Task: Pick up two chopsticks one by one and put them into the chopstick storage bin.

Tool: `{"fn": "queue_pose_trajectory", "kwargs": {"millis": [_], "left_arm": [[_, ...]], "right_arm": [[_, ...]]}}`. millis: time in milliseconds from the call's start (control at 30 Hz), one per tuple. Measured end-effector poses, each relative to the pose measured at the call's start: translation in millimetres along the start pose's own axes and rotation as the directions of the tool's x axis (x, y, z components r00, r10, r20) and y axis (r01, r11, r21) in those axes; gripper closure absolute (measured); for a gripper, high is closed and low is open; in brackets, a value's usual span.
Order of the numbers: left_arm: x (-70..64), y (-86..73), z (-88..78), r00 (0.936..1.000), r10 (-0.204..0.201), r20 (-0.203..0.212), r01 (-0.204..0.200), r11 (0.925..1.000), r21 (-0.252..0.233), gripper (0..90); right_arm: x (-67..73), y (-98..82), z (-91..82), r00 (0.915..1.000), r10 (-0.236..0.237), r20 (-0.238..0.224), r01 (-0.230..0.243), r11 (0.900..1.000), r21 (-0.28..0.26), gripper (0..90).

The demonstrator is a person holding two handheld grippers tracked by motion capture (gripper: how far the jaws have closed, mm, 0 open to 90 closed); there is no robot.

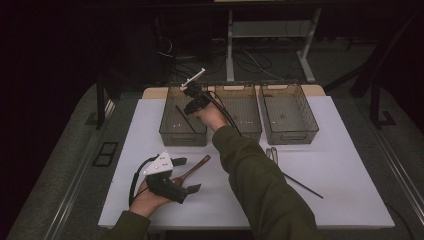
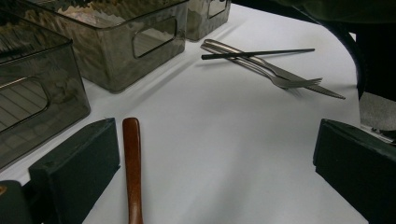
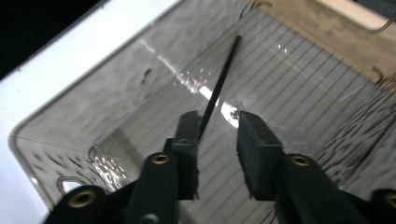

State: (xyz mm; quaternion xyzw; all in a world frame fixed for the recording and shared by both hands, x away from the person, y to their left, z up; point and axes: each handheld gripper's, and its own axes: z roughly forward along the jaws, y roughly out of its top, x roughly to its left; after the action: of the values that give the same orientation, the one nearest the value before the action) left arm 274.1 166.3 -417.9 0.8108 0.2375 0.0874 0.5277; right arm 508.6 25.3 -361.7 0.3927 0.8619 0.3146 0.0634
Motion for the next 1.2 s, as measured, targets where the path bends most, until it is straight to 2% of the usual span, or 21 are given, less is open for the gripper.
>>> {"fn": "queue_pose_trajectory", "kwargs": {"millis": [200, 367, 400, 667, 700, 800, 967, 1200], "left_arm": [[-0.7, -0.2, 0.6, 1.0000, -0.002, -0.001, 0.002, 1.0000, 0.004, 0.0], [-0.5, -0.1, 0.2, 1.0000, 0.004, -0.005, -0.004, 1.0000, 0.006, 0.0], [-0.5, -0.3, 0.4, 1.0000, 0.001, -0.006, -0.001, 1.0000, 0.008, 0.0], [0.5, -1.2, -1.3, 1.0000, 0.003, -0.007, -0.003, 0.9999, 0.015, 0.0], [0.5, -1.3, -1.3, 1.0000, 0.002, -0.008, -0.002, 0.9999, 0.015, 0.0], [0.7, -1.7, -1.0, 1.0000, -0.001, -0.010, 0.001, 0.9999, 0.013, 0.0], [1.2, -1.8, -0.9, 1.0000, -0.001, -0.004, 0.001, 0.9998, 0.022, 0.0], [0.7, -2.0, -0.7, 0.9999, -0.013, 0.000, 0.013, 0.9998, 0.018, 1.0]], "right_arm": [[-0.2, -1.9, -21.4, 0.9994, -0.029, -0.018, 0.028, 0.998, -0.058, 51.2], [-1.7, -8.4, -33.7, 0.9984, -0.047, -0.032, 0.044, 0.995, -0.085, 45.6], [-3.6, -12.3, -39.6, 0.9975, -0.052, -0.047, 0.047, 0.995, -0.093, 44.0], [-10.2, -30.2, -59.7, 0.9923, -0.089, -0.087, 0.076, 0.987, -0.141, 40.9], [-11.1, -36.7, -66.1, 0.9888, -0.110, -0.101, 0.093, 0.982, -0.162, 40.5], [-13.1, -46.5, -75.4, 0.9854, -0.137, -0.101, 0.118, 0.976, -0.181, 39.5], [-18.7, -62.2, -94.0, 0.9814, -0.159, -0.107, 0.134, 0.968, -0.213, 38.3], [-27.4, -83.6, -117.2, 0.9783, -0.172, -0.115, 0.140, 0.960, -0.242, 38.0]]}}
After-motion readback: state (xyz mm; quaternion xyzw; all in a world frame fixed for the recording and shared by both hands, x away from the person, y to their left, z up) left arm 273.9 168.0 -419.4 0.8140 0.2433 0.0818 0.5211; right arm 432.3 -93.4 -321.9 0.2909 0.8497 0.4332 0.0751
